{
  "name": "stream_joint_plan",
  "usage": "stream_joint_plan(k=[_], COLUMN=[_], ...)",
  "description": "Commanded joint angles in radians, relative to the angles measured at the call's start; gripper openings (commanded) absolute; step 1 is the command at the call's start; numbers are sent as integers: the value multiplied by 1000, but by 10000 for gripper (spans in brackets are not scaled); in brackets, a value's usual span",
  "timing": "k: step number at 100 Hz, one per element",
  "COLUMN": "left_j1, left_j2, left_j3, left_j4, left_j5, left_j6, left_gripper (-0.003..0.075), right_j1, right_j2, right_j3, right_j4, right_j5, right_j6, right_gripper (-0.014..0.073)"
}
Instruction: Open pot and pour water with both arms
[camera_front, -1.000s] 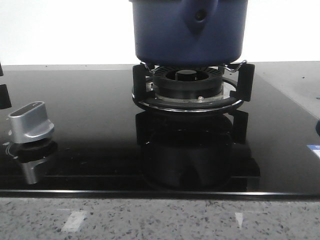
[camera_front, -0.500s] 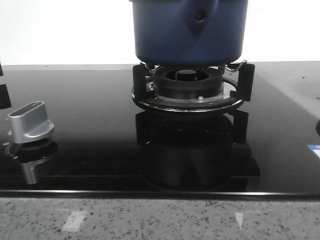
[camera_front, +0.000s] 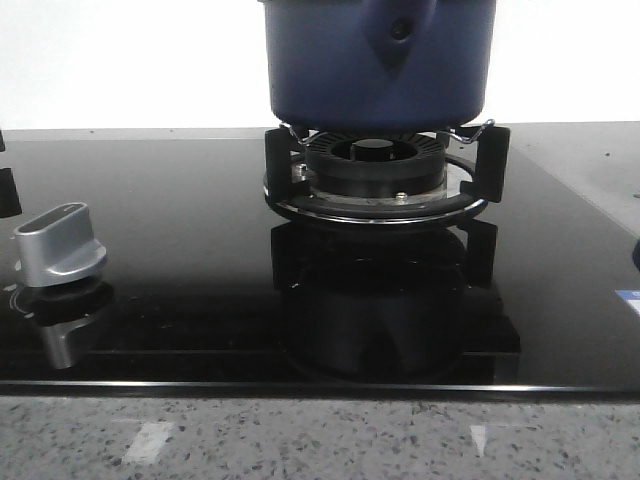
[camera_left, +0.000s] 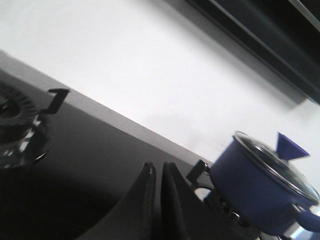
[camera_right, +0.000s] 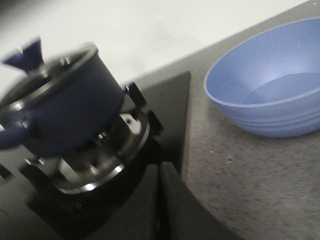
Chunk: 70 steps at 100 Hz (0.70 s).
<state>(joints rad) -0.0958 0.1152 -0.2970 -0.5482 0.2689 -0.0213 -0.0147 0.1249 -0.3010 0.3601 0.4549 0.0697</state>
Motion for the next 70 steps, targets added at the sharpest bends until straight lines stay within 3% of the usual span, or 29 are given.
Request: stream_joint_plan(k=[1, 11, 25, 33, 45, 57, 70], left_j1=[0, 0, 0, 0, 0, 0, 0], left_j2=[132, 258, 422, 505, 621, 729, 849], left_j3=[-153, -293, -444, -498, -548, -575, -613], left_j4=[2, -1, -68, -188, -456, -719, -873], left_j5=[23, 85, 217, 281, 357, 445, 530], left_j6=[73, 156, 320, 455, 771, 1017, 1153], left_gripper=[-20, -20, -20, -20, -17, 57, 243], right_j1=[-6, -6, -6, -6, -5, 2, 3], right_j2=[113, 233, 338, 372, 378, 378, 378], right_j3=[-119, -234, -346, -382, -409, -413, -413], right_j4=[-142, -224, -229, -229, -213, -196, -196], right_j5=[51, 158, 227, 229, 229, 230, 232], right_j6=[-6, -6, -25, -29, -70, -99, -99], right_gripper=[-46, -46, -47, -46, -38, 88, 284])
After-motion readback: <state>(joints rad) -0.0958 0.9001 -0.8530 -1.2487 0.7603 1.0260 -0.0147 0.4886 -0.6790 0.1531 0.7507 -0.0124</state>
